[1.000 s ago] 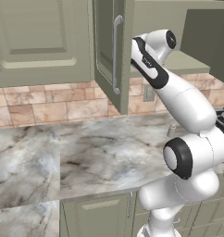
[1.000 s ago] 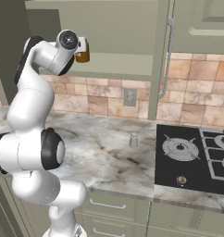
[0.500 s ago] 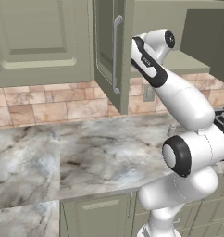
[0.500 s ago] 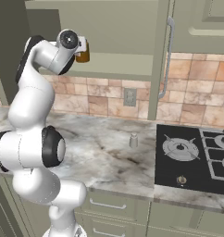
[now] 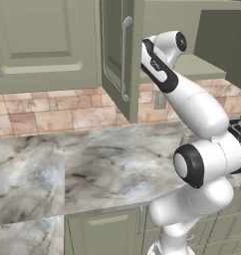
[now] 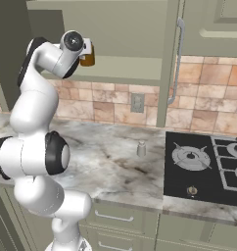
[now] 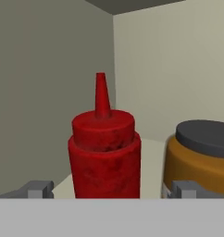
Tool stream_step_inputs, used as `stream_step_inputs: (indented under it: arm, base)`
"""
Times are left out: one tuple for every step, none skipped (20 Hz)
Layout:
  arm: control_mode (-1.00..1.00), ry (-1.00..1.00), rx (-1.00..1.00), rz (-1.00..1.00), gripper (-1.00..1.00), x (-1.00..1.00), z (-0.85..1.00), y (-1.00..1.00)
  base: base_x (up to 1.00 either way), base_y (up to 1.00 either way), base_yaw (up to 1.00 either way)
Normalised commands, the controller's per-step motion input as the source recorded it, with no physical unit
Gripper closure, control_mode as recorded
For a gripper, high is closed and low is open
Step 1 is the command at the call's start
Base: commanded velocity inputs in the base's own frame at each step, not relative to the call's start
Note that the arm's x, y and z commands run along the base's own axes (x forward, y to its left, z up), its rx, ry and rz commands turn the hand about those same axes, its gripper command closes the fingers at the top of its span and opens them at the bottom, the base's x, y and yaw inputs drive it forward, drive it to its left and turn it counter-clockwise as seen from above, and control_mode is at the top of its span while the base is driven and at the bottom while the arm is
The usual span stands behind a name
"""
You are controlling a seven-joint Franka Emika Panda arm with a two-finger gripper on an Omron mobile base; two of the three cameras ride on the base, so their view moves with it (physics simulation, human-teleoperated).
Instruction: Collect the turmeric, ketchup, and shaker from the cabinet and place them next to the stove.
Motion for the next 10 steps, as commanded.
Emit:
stream_step_inputs:
  arm:
    - [-1.00, 0.00, 0.00, 0.00, -1.00, 0.08, -0.04, 0.02]
    - [-1.00, 0.00, 0.00, 0.00, -1.00, 0.04, -0.04, 0.02]
    - [-1.00, 0.00, 0.00, 0.00, 1.00, 0.02, -0.06, 0.01]
    - [-1.00, 0.00, 0.00, 0.00, 1.00, 0.05, -0.05, 0.05]
    - [-1.00, 0.00, 0.00, 0.00, 1.00, 0.06, -0.05, 0.10]
    - [-1.00, 0.00, 0.00, 0.00, 1.00, 0.06, -0.04, 0.10]
    - [-1.00, 0.00, 0.00, 0.00, 1.00, 0.05, 0.00, 0.11]
    - [-1.00, 0.00, 0.00, 0.00, 1.00, 0.05, 0.00, 0.11]
    - [-1.00, 0.00, 0.00, 0.00, 1.00, 0.04, 0.00, 0.08]
    - [-1.00, 0.00, 0.00, 0.00, 1.00, 0.04, 0.00, 0.07]
  base:
    - [0.00, 0.00, 0.00]
    - [0.00, 0.00, 0.00]
    - [0.00, 0.00, 0.00]
    - [0.00, 0.00, 0.00]
    - [0.00, 0.00, 0.00]
    - [0.00, 0.00, 0.00]
    - [0.00, 0.00, 0.00]
    - [0.00, 0.00, 0.00]
    - [0.00, 0.00, 0.00]
    - [0.00, 0.00, 0.00]
